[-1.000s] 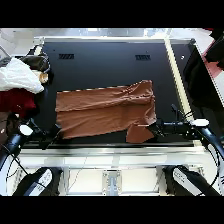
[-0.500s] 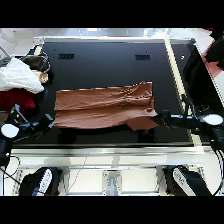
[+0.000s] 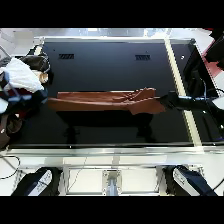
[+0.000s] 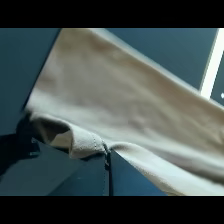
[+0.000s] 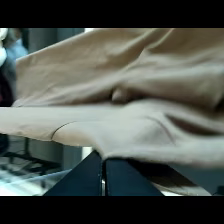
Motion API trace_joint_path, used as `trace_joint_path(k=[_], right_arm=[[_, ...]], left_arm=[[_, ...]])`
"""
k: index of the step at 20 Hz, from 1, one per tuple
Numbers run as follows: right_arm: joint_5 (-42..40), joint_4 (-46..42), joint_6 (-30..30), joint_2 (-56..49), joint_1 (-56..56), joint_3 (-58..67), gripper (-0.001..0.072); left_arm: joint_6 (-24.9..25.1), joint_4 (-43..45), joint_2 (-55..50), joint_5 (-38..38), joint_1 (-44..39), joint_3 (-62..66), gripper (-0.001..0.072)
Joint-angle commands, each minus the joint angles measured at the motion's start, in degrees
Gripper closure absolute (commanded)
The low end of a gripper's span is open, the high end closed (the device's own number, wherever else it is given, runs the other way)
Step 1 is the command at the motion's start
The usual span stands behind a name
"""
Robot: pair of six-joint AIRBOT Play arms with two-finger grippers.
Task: Fold the shirts.
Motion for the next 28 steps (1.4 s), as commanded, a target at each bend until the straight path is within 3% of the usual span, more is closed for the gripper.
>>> trace_joint_path(k=[1,9,17,18,20,22,25,28], right_arm=[[-7.82,-4.2,-1.29,-11.61,4.85,5.88,0.0704],[-11.76,-5.88,-1.31,-36.26,6.88,21.92,0.0703],[-11.98,-11.85,-1.2,-41.83,6.86,24.55,0.07],[-11.8,-11.85,-1.22,-41.75,6.86,24.57,0.07],[-9.92,-11.82,-1.2,-41.72,6.62,26.1,0.0699],[-2.27,-11.8,-1.25,-41.68,5.75,31.45,0.0688],[9.6,-11.96,-1.68,-38.45,3.34,41.42,0.0511],[12.94,-16.59,-1.79,-30.42,-0.15,46.21,0.0506]], left_arm=[[2.49,1.46,-14.91,3.78,-4.22,10.62,0.07],[1.75,6.36,-34.77,5.2,-5.88,21.55,0.07],[1.77,10.43,-38.32,5.22,-6.27,21.55,0.0697],[1.84,10.45,-38.18,5.31,-6.51,21.55,0.0633],[1.97,10.45,-37.44,5.35,-6.64,21.64,0.0175],[1.99,10.47,-35.21,5.01,-6.56,21.9,0.0154],[1.99,10.45,-27.89,7.23,-6.45,21.9,0.0154],[2.01,10.4,-19.54,12.15,-7.02,21.9,0.0154]])
